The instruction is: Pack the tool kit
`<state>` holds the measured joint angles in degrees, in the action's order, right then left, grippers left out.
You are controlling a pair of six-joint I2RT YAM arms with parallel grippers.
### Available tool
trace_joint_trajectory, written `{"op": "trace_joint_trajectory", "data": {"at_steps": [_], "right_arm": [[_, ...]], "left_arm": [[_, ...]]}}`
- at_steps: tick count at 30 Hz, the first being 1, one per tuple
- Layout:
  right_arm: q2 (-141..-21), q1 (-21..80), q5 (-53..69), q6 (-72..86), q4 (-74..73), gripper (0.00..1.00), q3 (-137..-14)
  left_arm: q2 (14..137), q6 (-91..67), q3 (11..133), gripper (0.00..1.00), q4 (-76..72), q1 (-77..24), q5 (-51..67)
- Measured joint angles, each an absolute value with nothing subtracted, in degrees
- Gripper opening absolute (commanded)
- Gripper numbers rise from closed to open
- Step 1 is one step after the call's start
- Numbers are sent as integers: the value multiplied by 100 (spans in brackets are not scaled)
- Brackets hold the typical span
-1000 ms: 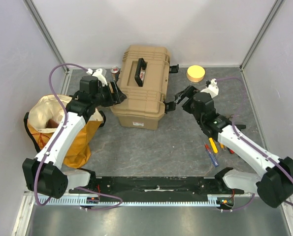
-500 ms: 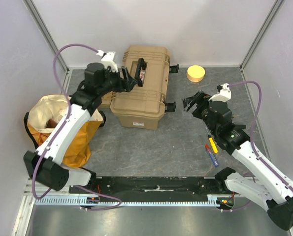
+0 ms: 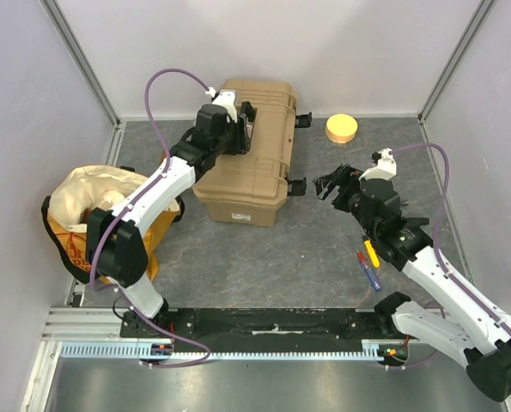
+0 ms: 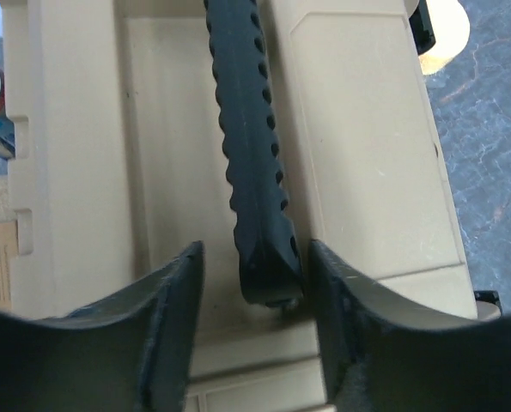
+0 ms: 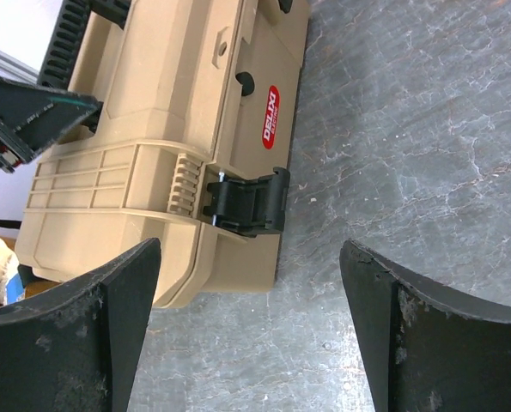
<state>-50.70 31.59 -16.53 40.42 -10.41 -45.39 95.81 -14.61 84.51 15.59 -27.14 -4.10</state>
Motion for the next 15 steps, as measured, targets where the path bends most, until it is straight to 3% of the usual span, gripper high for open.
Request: {"op": "trace_joint_trajectory", "data": {"at_steps": [4, 6, 7, 15], "right_arm": [[-5218, 3159, -1555, 4045, -1039, 92, -4534], [-5301, 3159, -1511, 4042, -1035, 92, -4534], [-5341, 3159, -1500, 4042, -1035, 92, -4534], [-5647, 3159, -1413, 3979, -1033, 93, -4534]], "left_arm": [[9703, -1470, 8569, 33, 1424, -2755, -537], [9738, -1474, 8602, 8, 1382, -2808, -576], [9756, -1503, 8628, 2, 1385, -2825, -580], [9931, -1680, 9205, 2, 2130, -2829, -707]]}}
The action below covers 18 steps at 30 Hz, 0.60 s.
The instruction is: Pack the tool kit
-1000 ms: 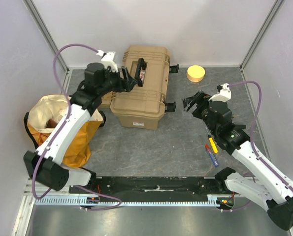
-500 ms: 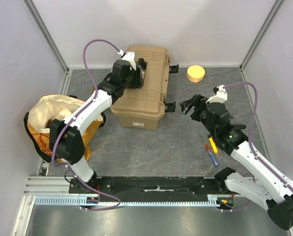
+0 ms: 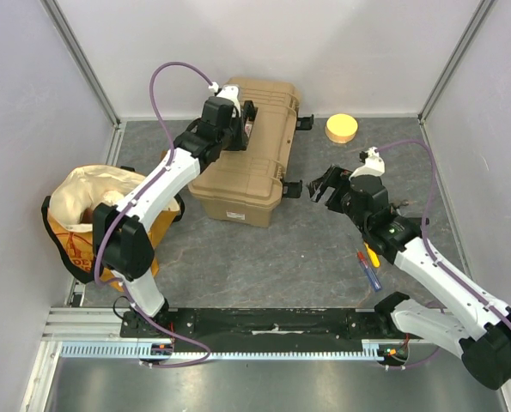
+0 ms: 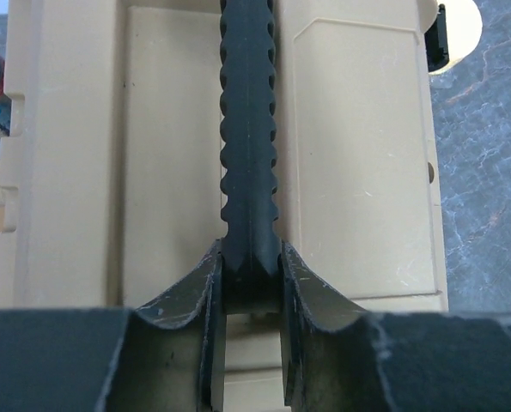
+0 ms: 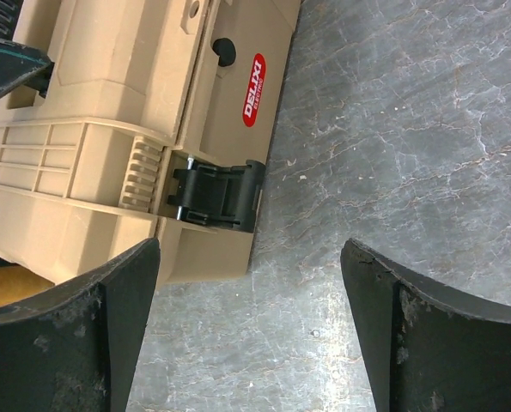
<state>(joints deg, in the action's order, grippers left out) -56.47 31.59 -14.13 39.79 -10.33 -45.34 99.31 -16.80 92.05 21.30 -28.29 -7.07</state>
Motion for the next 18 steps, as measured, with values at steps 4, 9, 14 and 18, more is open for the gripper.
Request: {"op": "trace_joint_trajectory", "data": {"at_steps": [4, 9, 14, 18], "right_arm": [[-5666, 3159, -1422, 3944, -1017, 92, -4534], [-5867, 3159, -1413, 3828, -993, 93, -4554], [-6331, 3159, -1343, 3494, -1002, 94, -4772], [-6729, 3159, -1258, 3138, -996, 95, -5096]], "left_arm": [[9963, -1938, 9564, 2, 2600, -2792, -690], [9924, -2394, 9885, 2, 2917, -2759, -690], [9817, -2853, 9885, 2, 2971, -2698, -683], [9596, -3216, 9717, 2, 2908, -2482, -388]]}}
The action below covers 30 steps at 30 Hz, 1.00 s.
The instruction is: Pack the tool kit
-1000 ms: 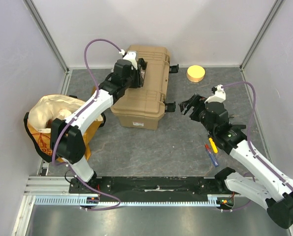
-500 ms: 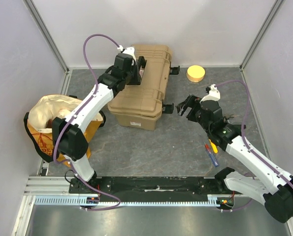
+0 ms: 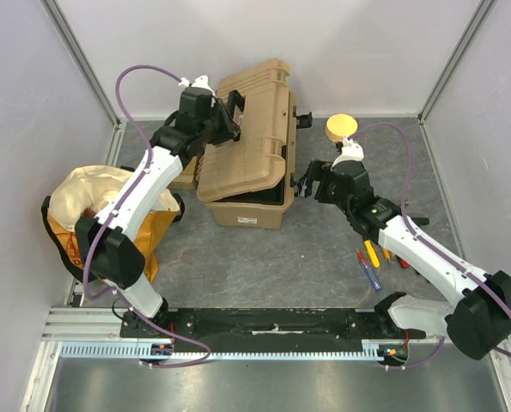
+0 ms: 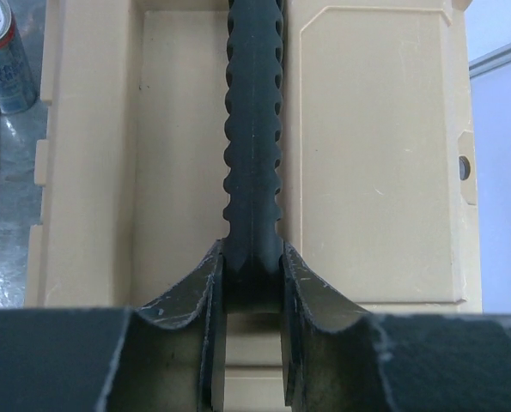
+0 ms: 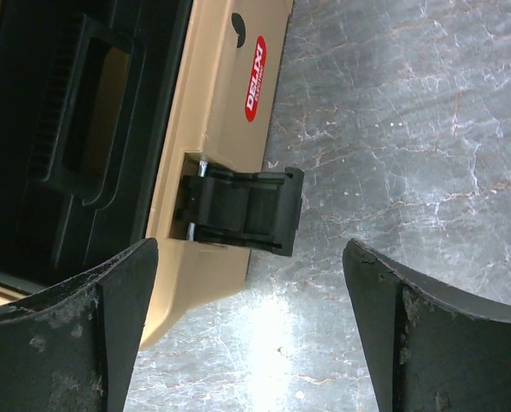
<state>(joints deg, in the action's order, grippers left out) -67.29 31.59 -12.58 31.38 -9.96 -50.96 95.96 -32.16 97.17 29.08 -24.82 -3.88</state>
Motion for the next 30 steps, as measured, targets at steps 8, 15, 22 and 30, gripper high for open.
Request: {"op": "trace_joint_trajectory", "data": {"at_steps": [8, 15, 22, 30], "right_arm": [[-7314, 3168, -860, 2576, -897, 97, -5603], [-7922, 3350, -578, 2272, -851, 97, -5894], [-8031, 3568, -489, 2268, -797, 96, -5946], [-8228, 3579, -655, 2410, -738, 90, -5994]], "left_arm": [[9041, -3752, 9105, 2, 2598, -1796, 504], [8691, -3922, 8606, 2, 2222, -1406, 965], [8600, -3968, 8501, 2, 2196, -1216, 1160], [8412, -4191, 8224, 2, 1955, -939, 1470]]}}
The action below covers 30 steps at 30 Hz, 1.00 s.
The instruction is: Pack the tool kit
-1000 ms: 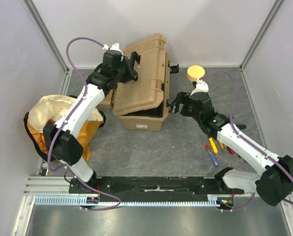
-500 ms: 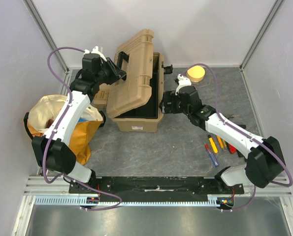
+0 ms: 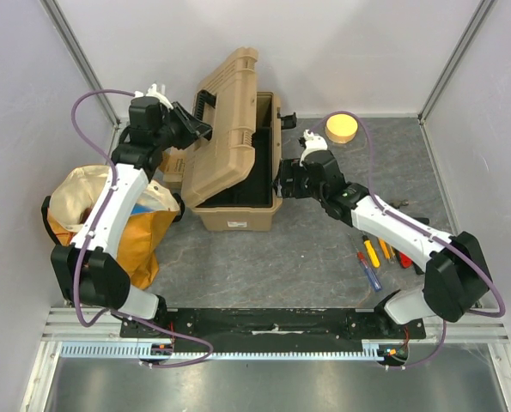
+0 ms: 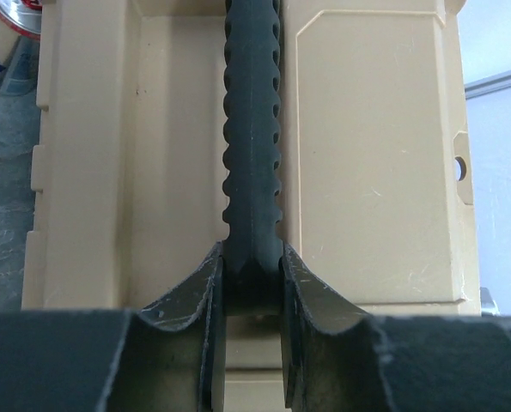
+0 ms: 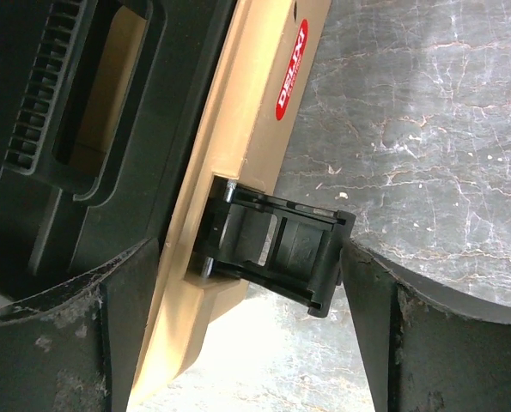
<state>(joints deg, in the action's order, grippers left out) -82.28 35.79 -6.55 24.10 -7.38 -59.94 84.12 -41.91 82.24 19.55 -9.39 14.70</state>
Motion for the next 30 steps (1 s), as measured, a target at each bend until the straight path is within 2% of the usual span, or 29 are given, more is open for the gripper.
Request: {"op": "trace_joint_trajectory", "data": {"at_steps": [13, 22, 28, 30], "right_arm": [[-8191, 3850, -1723, 2971, -1028, 78, -6080], [-7518, 3839, -2497, 3315, -1496, 78, -5662], [-7275, 3712, -2587, 3411, -1684, 77, -5566], [-7133, 3531, -3035, 3319, -1957, 77, -5544]], "left_arm": [[8256, -4689, 7898, 2, 1629, -80, 2808], [8525, -5120, 7913, 2, 1313, -5, 3671], [8541, -5146, 7861, 2, 1304, 82, 3881], [8541, -5148, 7773, 3, 1166, 220, 4003]]}}
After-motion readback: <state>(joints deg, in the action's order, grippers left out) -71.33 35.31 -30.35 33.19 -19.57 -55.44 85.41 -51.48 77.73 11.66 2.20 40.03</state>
